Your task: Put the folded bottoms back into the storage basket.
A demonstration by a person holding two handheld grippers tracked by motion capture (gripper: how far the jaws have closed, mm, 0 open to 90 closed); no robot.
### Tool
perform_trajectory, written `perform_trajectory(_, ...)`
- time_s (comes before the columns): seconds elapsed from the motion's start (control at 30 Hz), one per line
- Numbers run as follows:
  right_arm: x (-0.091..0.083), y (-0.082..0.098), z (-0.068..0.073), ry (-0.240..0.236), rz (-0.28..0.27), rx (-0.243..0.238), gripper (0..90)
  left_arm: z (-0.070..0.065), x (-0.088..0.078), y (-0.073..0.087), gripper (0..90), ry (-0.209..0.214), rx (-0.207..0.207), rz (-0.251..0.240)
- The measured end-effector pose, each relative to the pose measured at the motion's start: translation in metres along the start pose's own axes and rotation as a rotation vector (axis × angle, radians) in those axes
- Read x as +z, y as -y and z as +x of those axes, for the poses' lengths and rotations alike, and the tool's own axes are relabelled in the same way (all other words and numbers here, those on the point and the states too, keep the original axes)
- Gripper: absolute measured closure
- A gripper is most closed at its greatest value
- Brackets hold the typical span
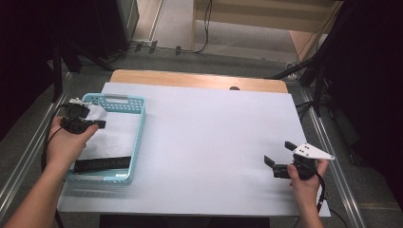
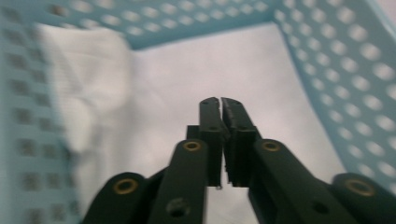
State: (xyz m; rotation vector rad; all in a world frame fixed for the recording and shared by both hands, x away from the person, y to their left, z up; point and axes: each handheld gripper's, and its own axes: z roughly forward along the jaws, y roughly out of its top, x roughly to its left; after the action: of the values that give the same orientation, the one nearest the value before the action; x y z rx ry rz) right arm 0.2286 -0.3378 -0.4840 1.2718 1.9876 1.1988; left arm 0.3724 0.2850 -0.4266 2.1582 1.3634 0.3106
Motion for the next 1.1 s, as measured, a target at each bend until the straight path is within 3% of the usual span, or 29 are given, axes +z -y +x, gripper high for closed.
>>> perform_trajectory(0.13,0.0,0.0,0.002,0.007,0.003,-0.003,0.0,-0.029,0.013,-0.001,90.0,0.094,0.074,0.083)
perform_trajectory(0.17,0.0,0.001,0.002,0.009,0.006,-0.003,0.0,-0.029,0.013,-0.001,90.0,0.094,0.074,0.083)
perform_trajectory(0.2,0.0,0.001,0.002,0.01,0.005,-0.008,0.0,-0.038,0.021,-0.001,90.0,0.113,0.107,0.138)
perform_trajectory(0.3,-0.001,0.001,0.003,0.015,0.006,-0.01,0.0,-0.049,0.035,-0.001,90.0,0.13,0.133,0.222)
perform_trajectory(0.33,-0.002,0.001,0.003,0.017,0.003,-0.013,0.0,-0.049,0.035,-0.001,90.0,0.13,0.133,0.222)
perform_trajectory(0.37,-0.002,0.001,0.003,0.02,0.005,-0.008,0.0,-0.055,0.043,0.001,90.0,0.134,0.147,0.273)
perform_trajectory(0.47,-0.002,0.002,0.001,0.021,0.004,-0.005,0.0,-0.061,0.052,0.005,90.0,0.152,0.16,0.32)
perform_trajectory(0.67,-0.001,0.003,0.0,0.022,0.008,0.0,0.0,-0.061,0.053,0.006,90.0,0.172,0.157,0.327)
perform_trajectory(0.7,-0.001,0.003,0.0,0.02,0.006,-0.005,0.0,-0.063,0.052,0.006,90.0,0.177,0.172,0.33)
perform_trajectory(0.83,-0.002,0.003,0.0,0.025,0.005,-0.004,0.0,-0.062,0.05,0.007,90.0,0.169,0.176,0.314)
perform_trajectory(0.9,-0.002,0.003,-0.001,0.026,0.004,0.0,0.0,-0.062,0.049,0.007,80.5,0.148,0.176,0.293)
perform_trajectory(0.93,-0.003,0.003,-0.001,0.028,0.003,0.003,0.0,-0.06,0.043,0.006,75.9,0.124,0.162,0.225)
perform_trajectory(1.0,-0.003,0.003,-0.001,0.027,0.003,0.002,0.0,-0.058,0.039,0.006,66.2,0.132,0.143,0.199)
perform_trajectory(1.07,-0.004,0.002,-0.002,0.029,-0.004,0.001,0.0,-0.054,0.026,0.004,58.2,0.148,0.097,0.108)
perform_trajectory(1.1,-0.004,0.002,-0.003,0.028,-0.005,0.001,0.0,-0.054,0.026,0.004,53.4,0.148,0.097,0.108)
